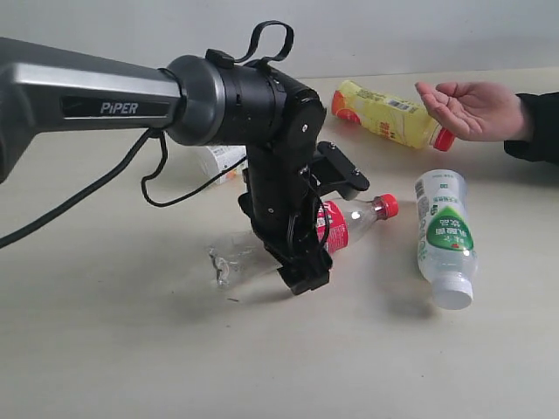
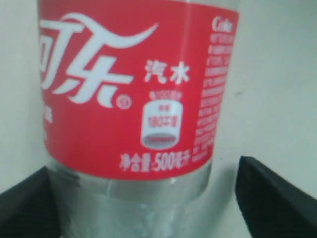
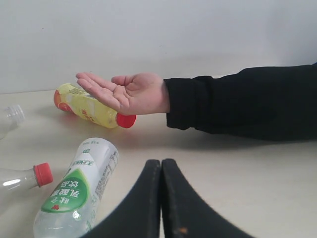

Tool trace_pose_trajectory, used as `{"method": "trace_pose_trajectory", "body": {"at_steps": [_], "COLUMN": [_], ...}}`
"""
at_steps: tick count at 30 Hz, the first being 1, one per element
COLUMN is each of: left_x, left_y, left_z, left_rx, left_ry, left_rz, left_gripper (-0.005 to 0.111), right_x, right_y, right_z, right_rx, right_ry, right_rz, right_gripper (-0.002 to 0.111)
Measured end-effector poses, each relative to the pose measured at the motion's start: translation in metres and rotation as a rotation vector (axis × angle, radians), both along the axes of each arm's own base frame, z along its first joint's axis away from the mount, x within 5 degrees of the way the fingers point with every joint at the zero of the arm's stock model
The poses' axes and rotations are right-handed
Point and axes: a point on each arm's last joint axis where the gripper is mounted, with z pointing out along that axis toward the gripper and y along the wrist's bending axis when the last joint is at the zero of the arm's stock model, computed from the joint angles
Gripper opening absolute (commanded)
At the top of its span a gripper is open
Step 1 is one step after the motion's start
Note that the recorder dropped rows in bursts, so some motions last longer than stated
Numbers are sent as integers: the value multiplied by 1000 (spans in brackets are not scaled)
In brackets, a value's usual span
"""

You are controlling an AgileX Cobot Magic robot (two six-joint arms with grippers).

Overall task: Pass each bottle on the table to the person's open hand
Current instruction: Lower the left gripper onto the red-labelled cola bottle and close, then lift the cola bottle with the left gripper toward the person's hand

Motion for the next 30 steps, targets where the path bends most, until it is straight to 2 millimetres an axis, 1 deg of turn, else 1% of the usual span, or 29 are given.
{"method": "trace_pose_trajectory", "body": {"at_steps": [1, 2, 3, 4, 10, 12, 13, 15, 22, 29, 30], "left_x": [0, 0, 0, 0, -1, -1, -2, -2, -5, -8, -8], "left_y": [0, 0, 0, 0, 1, 2, 2, 3, 6, 9, 9], "left_z": [-1, 0, 0, 1, 2, 7, 14, 21, 41, 61, 67], "left_rx": [1, 0, 0, 0, 13, 8, -2, -9, -27, -57, -62], "left_ry": [1, 1, 1, 2, 15, 12, 5, 0, -8, -16, -15], "left_rz": [2, 11, 16, 23, 41, 63, 77, 90, 153, 280, 314], "left_gripper": [39, 29, 6, 1, 0, 0, 0, 0, 0, 0, 0], "right_x": [0, 0, 0, 0, 0, 0, 0, 0, 0, 0, 0], "right_y": [0, 0, 0, 0, 0, 0, 0, 0, 0, 0, 0], "right_z": [0, 0, 0, 0, 0, 0, 0, 0, 0, 0, 0], "right_rx": [0, 0, 0, 0, 0, 0, 0, 0, 0, 0, 0], "right_ry": [0, 0, 0, 0, 0, 0, 0, 0, 0, 0, 0], "right_rz": [0, 0, 0, 0, 0, 0, 0, 0, 0, 0, 0], "right_gripper": [0, 0, 0, 0, 0, 0, 0, 0, 0, 0, 0]}}
